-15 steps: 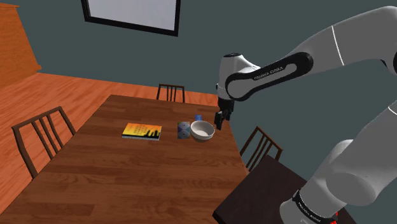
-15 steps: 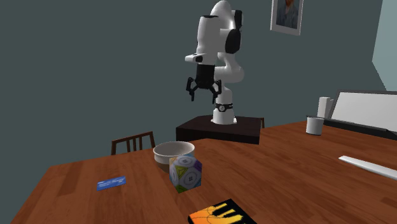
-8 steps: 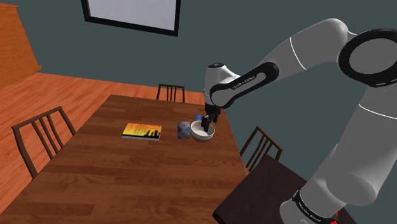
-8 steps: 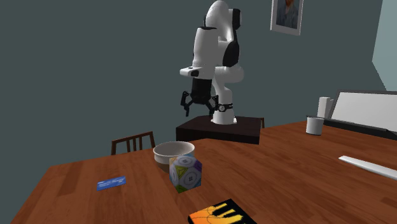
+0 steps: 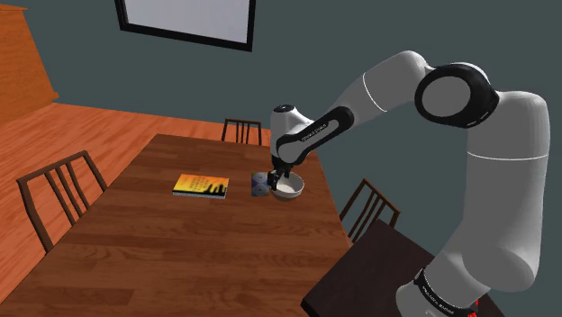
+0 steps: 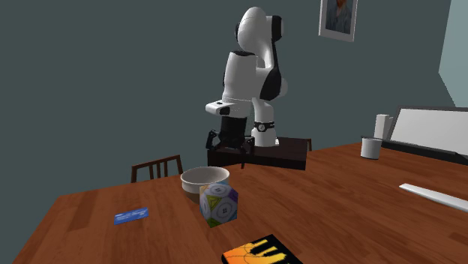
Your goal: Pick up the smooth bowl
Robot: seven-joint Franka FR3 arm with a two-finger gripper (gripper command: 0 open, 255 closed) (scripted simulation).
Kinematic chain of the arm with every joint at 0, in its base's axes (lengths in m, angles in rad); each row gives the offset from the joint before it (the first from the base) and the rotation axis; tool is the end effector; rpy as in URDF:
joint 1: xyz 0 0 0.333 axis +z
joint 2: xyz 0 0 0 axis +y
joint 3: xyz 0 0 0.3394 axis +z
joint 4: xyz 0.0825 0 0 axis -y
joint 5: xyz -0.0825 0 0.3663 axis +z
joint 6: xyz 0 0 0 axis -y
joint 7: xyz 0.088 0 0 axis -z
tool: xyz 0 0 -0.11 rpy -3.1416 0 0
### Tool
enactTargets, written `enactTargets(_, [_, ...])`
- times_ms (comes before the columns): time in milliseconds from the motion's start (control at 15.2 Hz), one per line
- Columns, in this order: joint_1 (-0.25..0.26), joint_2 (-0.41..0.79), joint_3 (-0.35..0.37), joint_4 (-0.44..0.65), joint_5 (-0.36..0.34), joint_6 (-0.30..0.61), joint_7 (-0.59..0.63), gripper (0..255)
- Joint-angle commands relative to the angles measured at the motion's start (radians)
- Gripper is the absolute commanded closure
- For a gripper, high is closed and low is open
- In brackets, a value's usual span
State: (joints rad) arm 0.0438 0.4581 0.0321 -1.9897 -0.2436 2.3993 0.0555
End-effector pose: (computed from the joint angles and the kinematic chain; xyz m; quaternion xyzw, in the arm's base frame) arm 0.6030 0.0426 0.2582 0.9920 0.1001 -0.0186 0.0742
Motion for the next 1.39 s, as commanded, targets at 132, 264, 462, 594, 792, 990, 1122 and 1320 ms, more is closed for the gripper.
enactTargets(132, [0.005,0.065,-0.007,0.032,-0.012,0.037,0.012,0])
enactTargets(264, [0.007,0.086,-0.009,0.034,-0.016,0.056,0.017,0])
enactTargets(462, [0.009,0.114,-0.013,0.038,-0.022,0.079,0.024,0])
enactTargets(594, [0.009,0.115,-0.013,0.04,-0.021,0.078,0.024,255])
enactTargets(792, [0.008,0.115,-0.013,0.039,-0.021,0.078,0.023,255])
enactTargets(990, [0.008,0.115,-0.013,0.039,-0.021,0.078,0.023,255])
enactTargets(1122, [0.008,0.115,-0.013,0.039,-0.021,0.079,0.023,255])
enactTargets(1320, [0.007,0.093,-0.01,0.035,-0.017,0.061,0.019,255])
